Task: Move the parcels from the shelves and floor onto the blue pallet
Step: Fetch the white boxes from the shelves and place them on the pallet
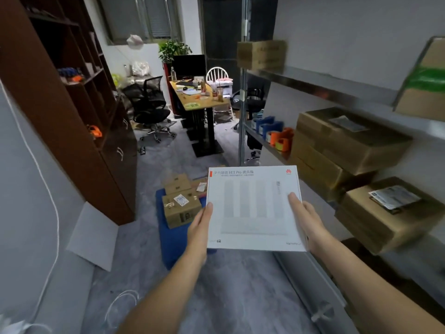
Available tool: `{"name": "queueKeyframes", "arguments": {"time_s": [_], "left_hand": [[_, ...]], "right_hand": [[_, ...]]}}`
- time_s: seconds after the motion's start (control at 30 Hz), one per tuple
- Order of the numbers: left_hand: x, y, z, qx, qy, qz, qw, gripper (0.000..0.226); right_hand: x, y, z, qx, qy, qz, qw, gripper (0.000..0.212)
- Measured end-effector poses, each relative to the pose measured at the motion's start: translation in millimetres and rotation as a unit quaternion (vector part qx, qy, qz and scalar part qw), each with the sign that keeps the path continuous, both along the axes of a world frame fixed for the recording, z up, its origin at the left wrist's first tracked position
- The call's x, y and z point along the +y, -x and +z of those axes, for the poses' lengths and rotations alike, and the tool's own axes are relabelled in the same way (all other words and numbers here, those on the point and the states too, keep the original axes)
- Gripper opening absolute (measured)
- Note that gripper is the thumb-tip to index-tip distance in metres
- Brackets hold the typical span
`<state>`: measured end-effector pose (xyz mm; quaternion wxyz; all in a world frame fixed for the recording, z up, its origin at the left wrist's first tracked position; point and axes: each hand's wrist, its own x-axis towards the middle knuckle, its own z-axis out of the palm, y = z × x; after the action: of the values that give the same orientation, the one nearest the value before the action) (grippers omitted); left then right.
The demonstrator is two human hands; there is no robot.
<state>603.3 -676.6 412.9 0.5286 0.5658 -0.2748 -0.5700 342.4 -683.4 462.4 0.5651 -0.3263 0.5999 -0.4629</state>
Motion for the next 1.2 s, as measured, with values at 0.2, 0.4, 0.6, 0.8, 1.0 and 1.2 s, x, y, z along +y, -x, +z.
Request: {"name": "queueKeyframes", "arguments": {"time_s": [0.2,0.4,0.6,0.8,1.0,1.2], "left_hand": [[-91,-20,-1,-0.012,0.018,0.048,0.999,0.047],[-191,-31,0,-0.044,0.005,0.101,0.994,0.052],[-273,-41,-11,-0.085,0.021,0.128,0.988,0.05],[-340,-68,-22,-0.101,0.038,0.155,0.982,0.045],[-424,-116,-36,-0.115,0.06,0.166,0.978,0.028],[-529,-177,-44,-0.069,0.021,0.14,0.987,0.06]], "right_hand": [[-113,-21,-6,-0.015,0.029,0.041,0.999,0.053],[-243,-38,-13,-0.042,0.02,0.071,0.996,0.047],[-351,-54,-24,-0.043,0.025,0.125,0.991,0.022],[-436,-88,-44,-0.009,-0.006,0.153,0.988,0.065],[-525,-132,-54,0.033,0.016,0.166,0.985,0.077],[-615,-184,-44,0.022,0.018,0.15,0.988,0.072]]}}
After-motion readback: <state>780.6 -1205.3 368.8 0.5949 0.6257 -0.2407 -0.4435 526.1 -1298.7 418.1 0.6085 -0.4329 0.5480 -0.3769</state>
